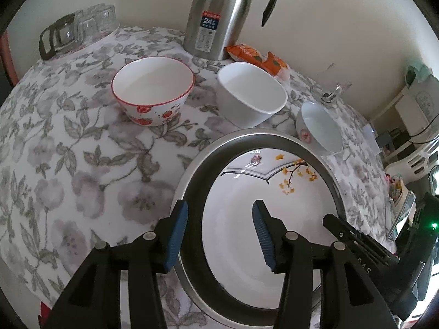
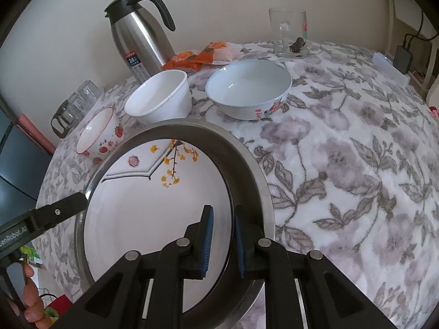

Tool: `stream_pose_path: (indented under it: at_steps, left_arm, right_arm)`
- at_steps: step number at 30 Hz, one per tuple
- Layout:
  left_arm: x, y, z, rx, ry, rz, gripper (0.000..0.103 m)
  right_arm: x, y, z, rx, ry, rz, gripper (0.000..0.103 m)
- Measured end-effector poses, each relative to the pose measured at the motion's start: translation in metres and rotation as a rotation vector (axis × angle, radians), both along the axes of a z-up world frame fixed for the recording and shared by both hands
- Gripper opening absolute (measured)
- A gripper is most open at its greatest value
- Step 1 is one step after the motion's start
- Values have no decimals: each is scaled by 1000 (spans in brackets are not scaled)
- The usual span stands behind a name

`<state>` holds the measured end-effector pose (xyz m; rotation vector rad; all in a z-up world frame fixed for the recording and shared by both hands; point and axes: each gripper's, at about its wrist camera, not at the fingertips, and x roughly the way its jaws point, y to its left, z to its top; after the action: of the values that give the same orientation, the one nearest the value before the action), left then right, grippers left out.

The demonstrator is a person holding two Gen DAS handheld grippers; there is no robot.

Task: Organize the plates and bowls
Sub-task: 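Open the right gripper to release the plate in the basin, then move the right gripper up and over to the white square bowl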

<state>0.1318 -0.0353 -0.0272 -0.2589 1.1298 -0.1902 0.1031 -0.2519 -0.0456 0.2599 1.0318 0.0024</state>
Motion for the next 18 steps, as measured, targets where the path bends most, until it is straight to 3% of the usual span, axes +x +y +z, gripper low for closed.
stream_pose_path:
  at_steps: [12, 14, 15, 16, 18]
  left_arm:
    - [-1, 6, 5, -7, -15, 31, 51]
    - [-1, 7, 6, 2, -18, 39, 59]
    - [-1, 7, 6, 6, -19, 44, 62]
    - [-1, 9, 7, 12, -21, 52, 64]
    - [-1, 10, 7, 26, -26, 62, 65]
  right_arm:
    - [-10, -12, 28, 2, -75, -30, 20]
    - [-11, -9, 34, -12, -95, -27, 20]
    - [-12, -7, 37, -25, -105, -25, 29]
    - [-12, -6, 39, -34, -109, -25, 47]
    - [-14, -2, 42, -51, -120, -21, 62]
